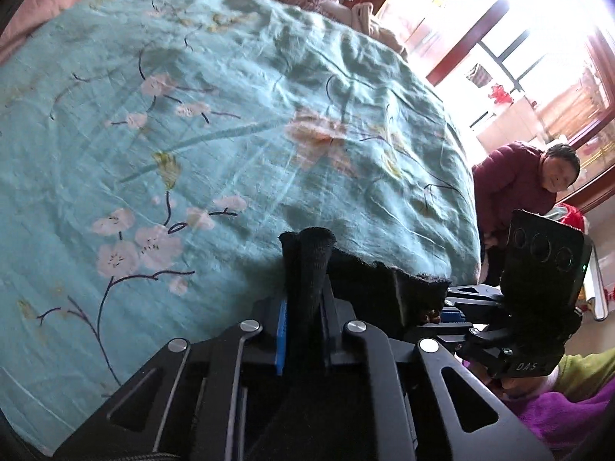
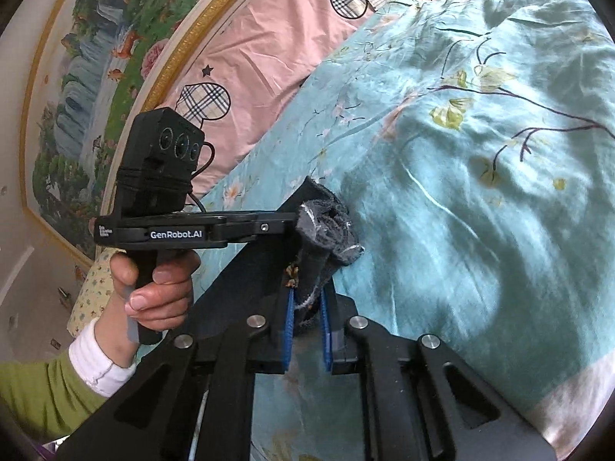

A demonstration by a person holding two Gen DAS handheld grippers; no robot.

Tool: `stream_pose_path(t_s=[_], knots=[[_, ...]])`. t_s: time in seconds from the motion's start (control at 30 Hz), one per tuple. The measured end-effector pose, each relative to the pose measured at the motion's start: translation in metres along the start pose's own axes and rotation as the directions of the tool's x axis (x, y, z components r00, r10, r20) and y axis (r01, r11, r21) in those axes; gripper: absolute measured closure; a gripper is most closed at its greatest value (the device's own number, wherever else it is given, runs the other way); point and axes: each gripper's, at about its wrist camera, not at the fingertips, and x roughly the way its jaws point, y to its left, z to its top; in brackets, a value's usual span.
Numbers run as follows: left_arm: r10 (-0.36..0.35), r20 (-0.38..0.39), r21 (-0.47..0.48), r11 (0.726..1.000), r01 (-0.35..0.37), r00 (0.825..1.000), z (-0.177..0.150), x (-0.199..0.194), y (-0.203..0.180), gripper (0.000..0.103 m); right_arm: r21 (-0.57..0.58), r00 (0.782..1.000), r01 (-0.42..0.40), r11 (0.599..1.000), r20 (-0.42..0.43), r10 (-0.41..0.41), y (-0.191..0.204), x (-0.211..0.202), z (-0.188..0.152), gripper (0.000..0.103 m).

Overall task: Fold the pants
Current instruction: 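Lift the waistband with both grippers and fold it toward the folded legs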

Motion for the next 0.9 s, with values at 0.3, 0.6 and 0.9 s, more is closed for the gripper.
stream_pose_path(t_s=[0.3, 0.6, 0.9], knots=[[0.011, 0.161, 0.006, 1.0, -0.012, 0.987, -0.02, -0.061, -0.017, 0.093, -0.062, 0.992, -0.126, 0.99, 0.017, 0.127, 0.028, -0.007, 0.007, 0.09], [0.033, 0.328, -0.044, 0.999, -0.019, 0.944, -0.068, -0.129, -0.02, 0.093, -0.109, 0.951, -0.308, 0.945, -0.026, 0.307, 0.075, -0.002, 0.002, 0.09], [0.073, 0.428, -0.16, 0.987, -0.004, 0.901, -0.133, -0.17, 0.004, 0.093, -0.13, 0.911, -0.406, 0.904, -0.132, 0.39, 0.121, 0.034, -0.018, 0.09]])
